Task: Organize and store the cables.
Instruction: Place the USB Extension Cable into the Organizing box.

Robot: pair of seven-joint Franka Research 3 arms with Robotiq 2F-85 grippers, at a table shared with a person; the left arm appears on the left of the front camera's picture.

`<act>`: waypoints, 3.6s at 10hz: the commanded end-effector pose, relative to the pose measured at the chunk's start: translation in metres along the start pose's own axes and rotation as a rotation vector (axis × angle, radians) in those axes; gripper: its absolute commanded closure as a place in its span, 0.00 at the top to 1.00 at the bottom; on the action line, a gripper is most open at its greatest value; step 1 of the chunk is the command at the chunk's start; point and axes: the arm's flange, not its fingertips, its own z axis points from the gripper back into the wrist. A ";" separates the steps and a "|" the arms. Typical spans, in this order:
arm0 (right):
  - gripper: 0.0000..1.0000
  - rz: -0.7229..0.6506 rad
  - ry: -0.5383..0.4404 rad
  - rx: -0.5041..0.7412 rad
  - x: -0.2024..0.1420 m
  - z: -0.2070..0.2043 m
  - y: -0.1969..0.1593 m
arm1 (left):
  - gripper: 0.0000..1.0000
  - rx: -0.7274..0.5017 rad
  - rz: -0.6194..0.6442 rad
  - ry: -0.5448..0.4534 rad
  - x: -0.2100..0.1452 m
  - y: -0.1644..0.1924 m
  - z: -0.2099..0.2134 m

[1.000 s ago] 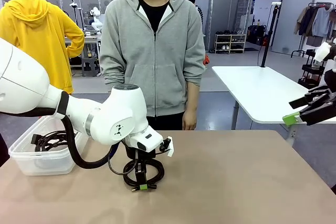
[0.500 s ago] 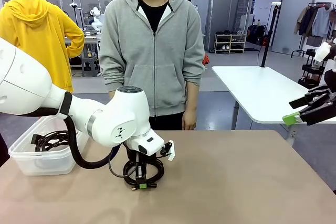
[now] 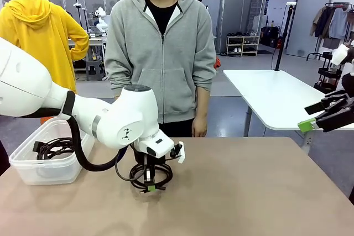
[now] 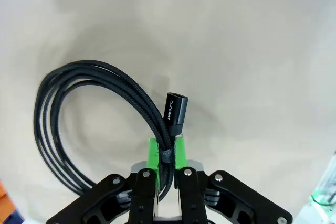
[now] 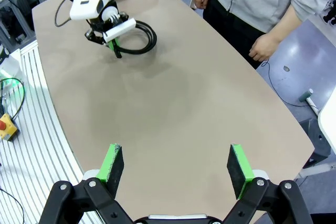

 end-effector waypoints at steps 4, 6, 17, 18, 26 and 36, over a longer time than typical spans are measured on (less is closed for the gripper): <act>1.00 -0.012 0.006 -0.003 -0.001 -0.001 0.000 | 0.00 0.131 0.161 0.046 -0.020 -0.022 0.102; 1.00 -0.012 0.006 -0.003 -0.001 -0.001 0.000 | 0.00 0.191 0.180 0.047 -0.034 -0.029 0.134; 1.00 -0.012 0.006 -0.003 -0.001 -0.001 0.000 | 0.00 0.176 0.838 -0.118 -0.253 0.066 0.156; 1.00 -0.012 0.006 -0.003 -0.001 -0.001 0.000 | 0.00 0.170 0.906 -0.114 -0.265 0.079 0.146; 1.00 -0.012 0.006 -0.003 -0.001 -0.001 0.000 | 0.46 0.062 1.127 -0.022 -0.295 0.136 0.076; 1.00 -0.012 0.006 -0.003 -0.001 -0.001 0.000 | 1.00 0.100 1.115 -0.078 -0.293 0.106 0.105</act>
